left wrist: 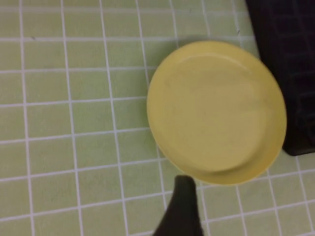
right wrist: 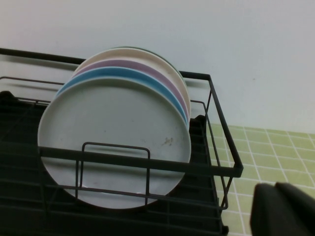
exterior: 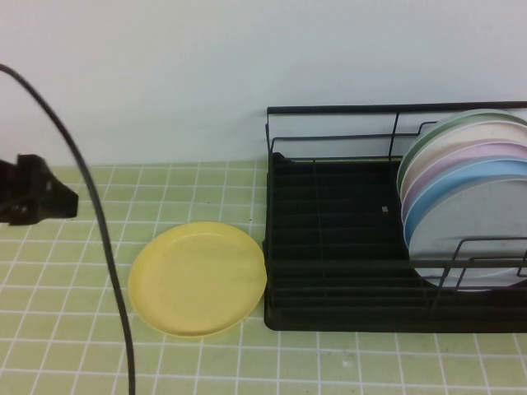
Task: Place plate on rack
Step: 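Reach the gripper toward the yellow plate on the table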
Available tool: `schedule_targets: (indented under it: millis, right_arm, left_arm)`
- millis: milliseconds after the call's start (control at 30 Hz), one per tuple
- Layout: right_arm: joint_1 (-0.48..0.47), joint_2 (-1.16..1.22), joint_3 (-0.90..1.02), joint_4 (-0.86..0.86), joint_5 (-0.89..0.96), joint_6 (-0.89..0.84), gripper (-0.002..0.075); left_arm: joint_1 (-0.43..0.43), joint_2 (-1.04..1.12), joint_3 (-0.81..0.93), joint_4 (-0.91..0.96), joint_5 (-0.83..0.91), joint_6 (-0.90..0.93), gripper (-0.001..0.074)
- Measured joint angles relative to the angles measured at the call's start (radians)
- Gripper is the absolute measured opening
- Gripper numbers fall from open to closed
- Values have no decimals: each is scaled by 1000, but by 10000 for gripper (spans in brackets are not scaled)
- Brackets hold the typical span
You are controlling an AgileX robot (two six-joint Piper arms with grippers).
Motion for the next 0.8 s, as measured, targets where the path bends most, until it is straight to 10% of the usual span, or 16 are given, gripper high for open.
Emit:
schedule_targets:
  millis: [800]
  right_arm:
    - [0, 0, 0, -3, -3, 0, -1]
  left_arm:
    - [-189, 620, -262, 253, -43, -113, 459]
